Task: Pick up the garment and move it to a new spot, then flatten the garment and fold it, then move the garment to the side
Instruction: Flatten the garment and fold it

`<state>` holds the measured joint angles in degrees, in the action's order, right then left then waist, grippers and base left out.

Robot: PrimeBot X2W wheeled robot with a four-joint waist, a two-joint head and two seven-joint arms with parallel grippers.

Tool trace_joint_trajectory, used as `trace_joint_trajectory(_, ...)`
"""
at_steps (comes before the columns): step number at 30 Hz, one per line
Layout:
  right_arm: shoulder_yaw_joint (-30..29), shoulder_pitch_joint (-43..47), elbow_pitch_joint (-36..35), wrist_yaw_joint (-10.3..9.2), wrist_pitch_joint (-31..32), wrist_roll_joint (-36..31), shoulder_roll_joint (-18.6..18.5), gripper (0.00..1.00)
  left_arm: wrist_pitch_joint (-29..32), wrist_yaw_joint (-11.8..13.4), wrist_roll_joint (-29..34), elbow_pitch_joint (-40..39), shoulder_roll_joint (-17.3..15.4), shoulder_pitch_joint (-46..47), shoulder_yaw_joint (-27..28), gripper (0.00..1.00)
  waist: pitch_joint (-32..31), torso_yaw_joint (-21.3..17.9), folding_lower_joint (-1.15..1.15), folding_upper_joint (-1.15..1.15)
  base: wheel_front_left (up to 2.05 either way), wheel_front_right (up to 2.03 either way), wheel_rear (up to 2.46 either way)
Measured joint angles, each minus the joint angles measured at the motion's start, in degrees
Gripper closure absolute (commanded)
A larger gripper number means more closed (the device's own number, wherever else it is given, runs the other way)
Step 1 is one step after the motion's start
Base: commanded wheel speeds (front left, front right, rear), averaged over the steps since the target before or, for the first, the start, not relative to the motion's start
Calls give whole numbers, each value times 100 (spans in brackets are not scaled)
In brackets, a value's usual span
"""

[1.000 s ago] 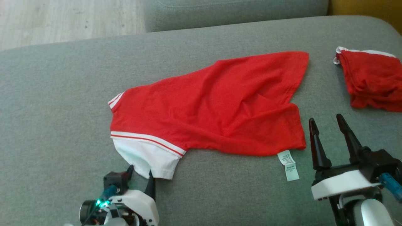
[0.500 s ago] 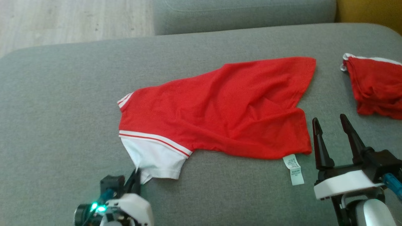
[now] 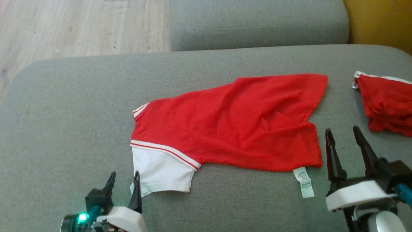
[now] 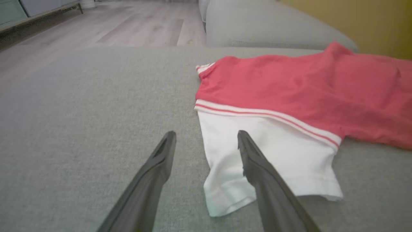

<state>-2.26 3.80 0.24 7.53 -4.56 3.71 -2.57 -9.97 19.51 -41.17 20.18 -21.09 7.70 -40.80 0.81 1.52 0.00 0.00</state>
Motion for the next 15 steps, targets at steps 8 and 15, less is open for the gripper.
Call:
trace_joint_trajectory(8, -66, 171, 163, 0, -48, 36, 0, 0, -325, 75, 91, -638, -1, -117, 191, 0, -223, 5, 0, 0, 0, 0, 0)
trace_joint_trajectory(15, -8, 215, 339, 0, -55, 134, 0, 0, -379, 94, 141, -1014, 91, -307, 196, 0, -396, 10, 0, 0, 0, 0, 0)
